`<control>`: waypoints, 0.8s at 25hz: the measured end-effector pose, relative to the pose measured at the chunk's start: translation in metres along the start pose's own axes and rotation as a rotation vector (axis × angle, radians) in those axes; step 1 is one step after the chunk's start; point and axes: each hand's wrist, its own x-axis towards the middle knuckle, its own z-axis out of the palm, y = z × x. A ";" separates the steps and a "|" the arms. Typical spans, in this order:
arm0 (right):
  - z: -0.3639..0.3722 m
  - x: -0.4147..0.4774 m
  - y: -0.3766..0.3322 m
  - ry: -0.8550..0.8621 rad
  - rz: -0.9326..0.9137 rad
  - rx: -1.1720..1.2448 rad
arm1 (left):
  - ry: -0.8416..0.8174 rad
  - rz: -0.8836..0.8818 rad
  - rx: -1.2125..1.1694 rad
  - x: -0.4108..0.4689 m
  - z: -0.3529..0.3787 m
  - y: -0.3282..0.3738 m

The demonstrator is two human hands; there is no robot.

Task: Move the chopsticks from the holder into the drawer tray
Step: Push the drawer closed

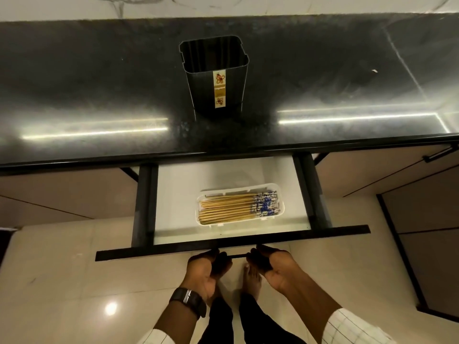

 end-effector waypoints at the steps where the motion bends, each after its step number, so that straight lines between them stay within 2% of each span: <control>1: 0.001 0.001 -0.001 -0.001 0.004 0.004 | 0.004 0.001 -0.020 0.002 0.001 0.000; 12: 0.028 0.028 -0.029 -0.027 -0.031 -0.005 | -0.006 0.053 -0.014 0.021 0.028 0.029; 20: 0.060 0.050 -0.057 -0.065 -0.075 0.016 | -0.006 0.172 0.054 0.047 0.056 0.056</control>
